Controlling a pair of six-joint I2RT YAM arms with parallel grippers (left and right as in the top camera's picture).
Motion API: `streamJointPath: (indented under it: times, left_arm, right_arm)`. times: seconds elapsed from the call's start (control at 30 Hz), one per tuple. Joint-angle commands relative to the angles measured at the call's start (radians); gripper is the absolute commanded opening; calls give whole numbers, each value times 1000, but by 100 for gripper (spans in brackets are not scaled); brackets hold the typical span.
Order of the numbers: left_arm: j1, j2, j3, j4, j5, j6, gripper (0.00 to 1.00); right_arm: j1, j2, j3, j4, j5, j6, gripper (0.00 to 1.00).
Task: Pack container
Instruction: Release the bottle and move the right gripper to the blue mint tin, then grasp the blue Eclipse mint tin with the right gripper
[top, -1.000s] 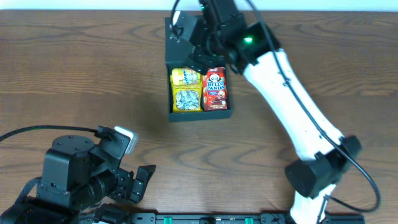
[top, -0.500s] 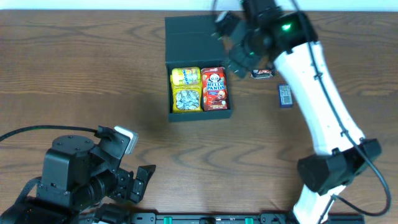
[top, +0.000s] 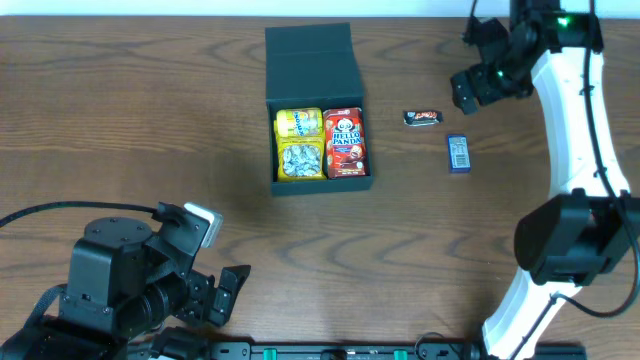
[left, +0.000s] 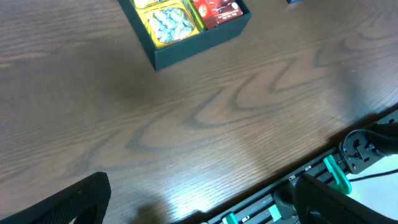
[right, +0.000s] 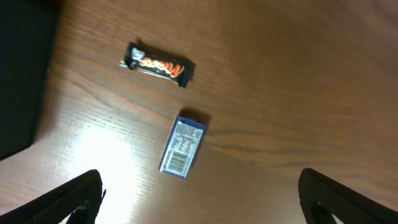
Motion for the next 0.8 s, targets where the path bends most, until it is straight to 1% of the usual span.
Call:
streamJointPath:
  times: [0.0,0.07,0.23,0.33,0.47,0.6,0.77]
  left_arm:
    - [2,-3,1,0,3,19,95]
    - [2,-3,1,0,3,19,95]
    - [2,-3,1,0,3,19,95]
    - [2,-3,1,0,3,19,95]
    - [2,-3,1,0,3,19,95]
    - [2,-3,1,0,3,19,95]
    - [2,-3,1,0,3,19,95]
  right_arm:
    - [-27,23,-88,35,-65,35,99]
    - [-32,23,-150,70,-65,42,96]
    - [-32,23,-319,192,-94,106,95]
    - [-32,23,-395,259,-116,106,91]
    - [-32,23,-463,327,-110,106,86]
    - [-32,23,-531,410,-67,153,85]
    - [-32,23,-581,478,-60,187,82]
